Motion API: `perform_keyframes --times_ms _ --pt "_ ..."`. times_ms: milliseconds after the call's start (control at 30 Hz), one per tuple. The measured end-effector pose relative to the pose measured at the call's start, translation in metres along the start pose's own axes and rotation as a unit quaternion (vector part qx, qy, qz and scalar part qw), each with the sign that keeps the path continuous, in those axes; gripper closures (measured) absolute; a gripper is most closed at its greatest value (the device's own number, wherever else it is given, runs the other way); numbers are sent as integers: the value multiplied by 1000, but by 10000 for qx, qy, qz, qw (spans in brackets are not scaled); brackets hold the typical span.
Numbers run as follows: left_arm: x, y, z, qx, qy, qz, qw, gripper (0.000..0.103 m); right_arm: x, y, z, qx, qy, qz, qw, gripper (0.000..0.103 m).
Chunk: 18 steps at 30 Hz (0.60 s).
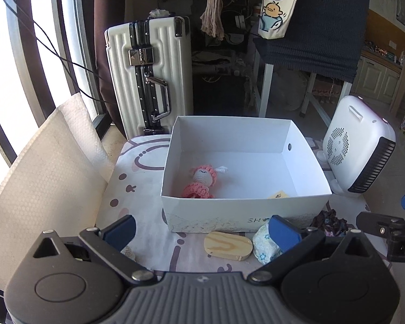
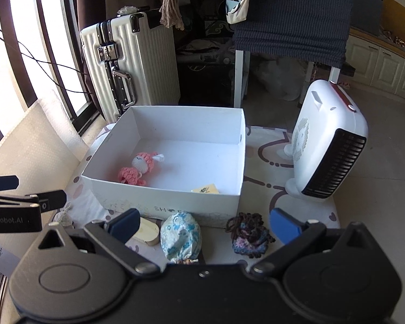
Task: Organize objects
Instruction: 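Withdraw both tools from the box back toward the remaining objects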
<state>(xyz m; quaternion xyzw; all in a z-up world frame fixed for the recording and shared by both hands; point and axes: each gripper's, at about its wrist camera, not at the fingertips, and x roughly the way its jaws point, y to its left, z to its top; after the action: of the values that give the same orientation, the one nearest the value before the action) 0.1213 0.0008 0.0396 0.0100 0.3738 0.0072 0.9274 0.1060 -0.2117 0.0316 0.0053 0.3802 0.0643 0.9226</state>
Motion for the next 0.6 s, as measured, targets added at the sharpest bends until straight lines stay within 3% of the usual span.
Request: perform_keyframes --times_ms 600 --pt "-15 -4 -48 -143 -470 -101 9987 0 -26 -4 -47 -148 -682 -41 9976 0"
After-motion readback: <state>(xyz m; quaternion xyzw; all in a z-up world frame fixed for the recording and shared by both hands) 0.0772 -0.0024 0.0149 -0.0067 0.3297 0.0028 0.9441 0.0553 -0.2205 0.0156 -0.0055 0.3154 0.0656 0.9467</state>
